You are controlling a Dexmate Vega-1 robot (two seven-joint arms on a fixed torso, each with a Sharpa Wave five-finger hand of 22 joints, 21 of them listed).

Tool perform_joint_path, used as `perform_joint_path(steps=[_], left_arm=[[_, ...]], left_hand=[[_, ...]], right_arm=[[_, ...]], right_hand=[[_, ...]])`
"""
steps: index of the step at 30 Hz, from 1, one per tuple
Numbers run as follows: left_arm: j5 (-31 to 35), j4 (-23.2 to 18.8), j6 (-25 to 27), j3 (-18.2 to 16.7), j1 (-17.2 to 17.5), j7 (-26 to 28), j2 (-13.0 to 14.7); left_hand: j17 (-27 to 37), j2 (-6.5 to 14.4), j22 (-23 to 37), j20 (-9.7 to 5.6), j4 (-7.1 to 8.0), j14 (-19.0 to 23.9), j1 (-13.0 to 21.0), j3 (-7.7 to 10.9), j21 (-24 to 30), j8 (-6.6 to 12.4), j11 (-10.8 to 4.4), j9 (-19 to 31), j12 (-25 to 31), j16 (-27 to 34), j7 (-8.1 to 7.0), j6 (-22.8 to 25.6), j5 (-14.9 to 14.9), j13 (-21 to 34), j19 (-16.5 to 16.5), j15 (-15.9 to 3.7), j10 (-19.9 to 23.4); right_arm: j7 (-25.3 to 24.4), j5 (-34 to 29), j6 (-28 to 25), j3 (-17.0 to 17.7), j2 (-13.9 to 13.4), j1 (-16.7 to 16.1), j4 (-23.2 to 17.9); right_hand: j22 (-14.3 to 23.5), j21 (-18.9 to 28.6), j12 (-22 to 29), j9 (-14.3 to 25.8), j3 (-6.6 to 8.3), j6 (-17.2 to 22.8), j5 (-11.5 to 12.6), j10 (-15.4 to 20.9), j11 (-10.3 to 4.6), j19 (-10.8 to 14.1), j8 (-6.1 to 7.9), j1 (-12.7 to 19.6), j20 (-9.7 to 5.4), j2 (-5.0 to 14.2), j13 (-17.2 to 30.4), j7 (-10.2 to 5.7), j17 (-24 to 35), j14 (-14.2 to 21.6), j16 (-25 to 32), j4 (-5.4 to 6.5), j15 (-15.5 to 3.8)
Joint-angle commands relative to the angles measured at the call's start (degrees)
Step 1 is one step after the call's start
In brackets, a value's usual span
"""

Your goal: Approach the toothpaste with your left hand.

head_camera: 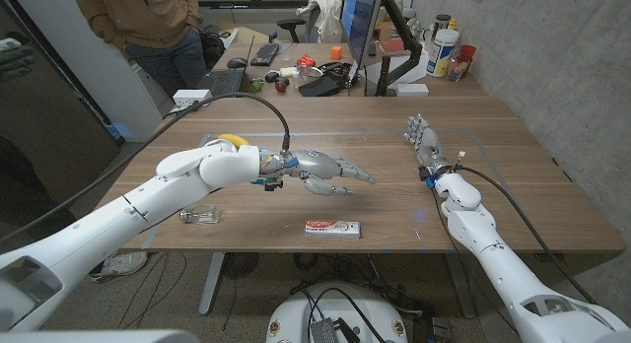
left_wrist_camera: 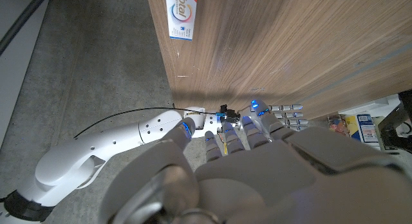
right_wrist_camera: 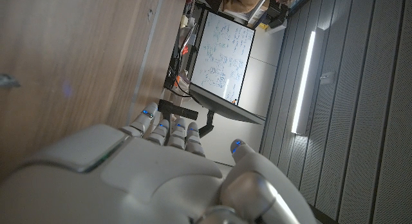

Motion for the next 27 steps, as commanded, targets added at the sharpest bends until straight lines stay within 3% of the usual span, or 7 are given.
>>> perform_joint_path(steps=[1, 27], left_arm=[[0.4, -0.8, 0.6, 0.0, 0.5, -0.8, 0.6], [0.6, -0.3, 0.7, 0.2, 0.5, -2.0, 1.2]], left_hand=[[0.1, 0.1, 0.2, 0.58, -0.03, 0.3, 0.9, 0.61, -0.2, 0.6, -0.02, 0.1, 0.3, -0.2, -0.08, 0.5, 0.0, 0.1, -0.1, -4.28, 0.2], [0.2, 0.6, 0.3, 0.8, -0.43, 1.1, 2.6, 1.57, -0.3, 0.62, -0.35, 0.1, 0.7, 0.0, -0.09, 1.2, -0.1, 0.1, 0.7, -4.53, 1.3]], right_arm=[[-0.2, -0.2, 0.0, -0.2, 0.1, -0.2, -0.2], [-0.9, -0.6, 0.0, -0.6, 0.6, 0.0, 0.0]], right_hand=[[0.3, -0.3, 0.3, 0.3, -0.33, 0.6, 0.4, 0.4, 0.0, 0.4, 0.45, -0.3, -4.2, 5.04, 0.3, 0.07, 0.0, 0.2, 0.0, -0.11, -1.48], [0.3, -0.6, 0.3, 0.3, -0.3, 0.5, 0.4, 0.3, -0.02, 0.5, 0.42, -0.4, -4.22, 5.01, 0.3, 0.03, 0.0, 0.3, -0.1, -0.06, -1.56]])
